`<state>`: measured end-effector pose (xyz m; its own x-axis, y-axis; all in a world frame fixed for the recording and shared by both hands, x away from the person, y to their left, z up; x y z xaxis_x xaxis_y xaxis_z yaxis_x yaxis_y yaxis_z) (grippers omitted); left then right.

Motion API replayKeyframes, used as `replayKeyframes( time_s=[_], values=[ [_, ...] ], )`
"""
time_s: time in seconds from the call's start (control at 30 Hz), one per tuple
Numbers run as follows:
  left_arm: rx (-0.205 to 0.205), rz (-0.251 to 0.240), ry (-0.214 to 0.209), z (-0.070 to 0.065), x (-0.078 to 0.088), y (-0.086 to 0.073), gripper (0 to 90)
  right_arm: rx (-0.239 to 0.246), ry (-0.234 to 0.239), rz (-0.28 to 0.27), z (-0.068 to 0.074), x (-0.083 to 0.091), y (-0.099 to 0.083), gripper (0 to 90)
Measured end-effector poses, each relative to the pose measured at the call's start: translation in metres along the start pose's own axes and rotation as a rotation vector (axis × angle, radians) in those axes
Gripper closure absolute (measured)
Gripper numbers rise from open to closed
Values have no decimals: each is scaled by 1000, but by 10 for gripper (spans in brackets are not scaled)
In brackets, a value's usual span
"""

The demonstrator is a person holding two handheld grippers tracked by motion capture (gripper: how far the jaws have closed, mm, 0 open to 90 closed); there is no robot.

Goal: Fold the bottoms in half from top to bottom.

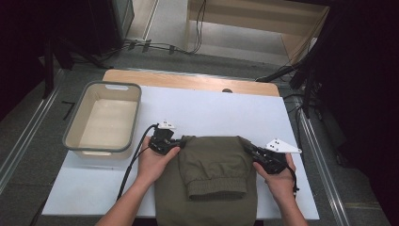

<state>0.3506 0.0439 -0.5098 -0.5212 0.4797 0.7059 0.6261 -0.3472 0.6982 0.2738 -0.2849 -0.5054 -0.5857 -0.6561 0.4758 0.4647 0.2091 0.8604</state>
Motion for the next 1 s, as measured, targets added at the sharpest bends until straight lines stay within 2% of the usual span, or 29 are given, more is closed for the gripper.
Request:
replayKeyframes(
  time_s=[0.13,0.37,0.57,0.73,0.87,1.0],
  values=[
    [1,-27,4,3,8,8,855,3,1,-10,0,0,6,808],
    [-20,-86,48,8,23,32,856,15,0,-41,-4,-3,22,807],
    [-28,-128,55,11,27,47,856,31,-19,-58,-13,-8,33,806],
    [-40,-167,86,14,28,63,856,26,-28,-86,-20,-14,41,805],
    [-27,-198,63,19,30,70,855,13,-30,-100,-26,-18,45,803],
    [-29,-205,76,22,28,73,855,16,-30,-113,-30,-21,51,801]
  ],
)
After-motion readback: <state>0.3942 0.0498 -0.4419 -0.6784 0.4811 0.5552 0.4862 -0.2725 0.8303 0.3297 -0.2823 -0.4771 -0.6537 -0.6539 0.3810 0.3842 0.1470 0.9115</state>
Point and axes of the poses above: each handheld gripper's, and its own axes: x roughly backward along the jaws, y roughly out of its top, z roughly to its left, the point moved 3 cm from there along -x, roughly forward along the jaws, and after that the axes turned 14 degrees about y, right-handed, at the moved point
